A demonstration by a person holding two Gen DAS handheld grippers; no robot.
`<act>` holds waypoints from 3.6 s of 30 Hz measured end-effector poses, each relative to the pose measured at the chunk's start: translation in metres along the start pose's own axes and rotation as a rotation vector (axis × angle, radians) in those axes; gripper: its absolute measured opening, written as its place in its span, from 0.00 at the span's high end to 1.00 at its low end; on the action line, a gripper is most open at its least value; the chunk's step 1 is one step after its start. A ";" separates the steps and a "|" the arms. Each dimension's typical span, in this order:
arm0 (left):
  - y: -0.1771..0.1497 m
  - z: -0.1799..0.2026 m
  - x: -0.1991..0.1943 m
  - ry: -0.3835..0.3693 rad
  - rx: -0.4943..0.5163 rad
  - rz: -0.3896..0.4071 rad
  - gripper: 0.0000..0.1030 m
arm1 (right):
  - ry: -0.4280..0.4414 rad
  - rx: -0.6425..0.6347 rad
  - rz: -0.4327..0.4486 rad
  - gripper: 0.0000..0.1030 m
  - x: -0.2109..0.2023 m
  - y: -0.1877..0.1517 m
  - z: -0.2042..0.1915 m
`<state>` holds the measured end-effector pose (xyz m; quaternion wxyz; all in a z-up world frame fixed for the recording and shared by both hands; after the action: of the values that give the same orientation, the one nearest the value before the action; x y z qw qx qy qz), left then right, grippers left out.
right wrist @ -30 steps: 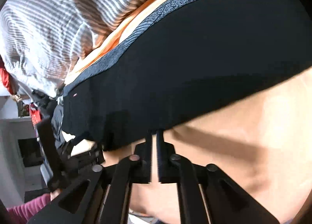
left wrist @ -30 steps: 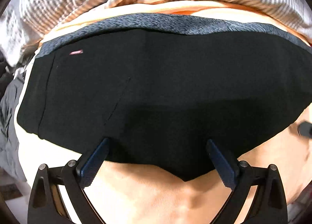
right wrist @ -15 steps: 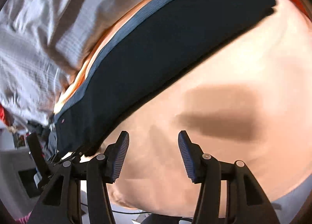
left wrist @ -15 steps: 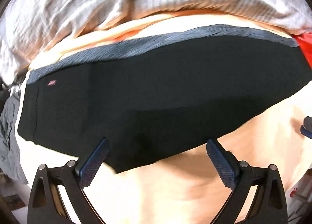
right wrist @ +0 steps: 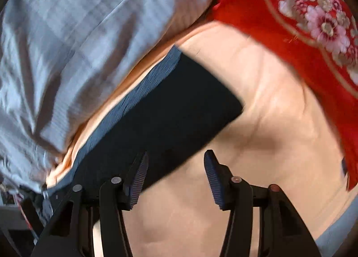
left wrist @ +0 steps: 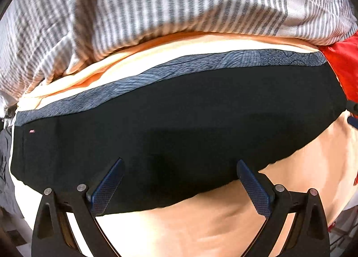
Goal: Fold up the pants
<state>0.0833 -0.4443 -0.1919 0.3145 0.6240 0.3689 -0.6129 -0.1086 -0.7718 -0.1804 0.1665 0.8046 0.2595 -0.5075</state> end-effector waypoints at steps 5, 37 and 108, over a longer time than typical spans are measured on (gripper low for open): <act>0.012 0.018 0.001 0.022 0.005 0.004 0.02 | -0.004 -0.001 0.006 0.66 0.008 0.033 0.014; 0.032 0.062 0.007 0.035 -0.046 -0.033 0.02 | 0.217 0.086 0.038 0.46 -0.034 0.053 0.076; -0.013 -0.067 -0.031 -0.026 -0.210 0.086 0.00 | 0.384 -0.495 -0.115 0.82 0.013 -0.056 -0.217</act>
<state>0.1088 -0.3832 -0.1571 0.4089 0.5949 0.4000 -0.5647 0.0217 -0.6078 -0.0993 0.2762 0.8049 0.4467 -0.2762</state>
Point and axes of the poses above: each gripper's, at about its wrist camera, not at the fingertips, and x roughly the way its jaws point, z to its right, y to its top, the point moved 4 cm from there along x, roughly the way its jaws point, and after that the axes turned 14 degrees about -z, right-handed, at the moved point
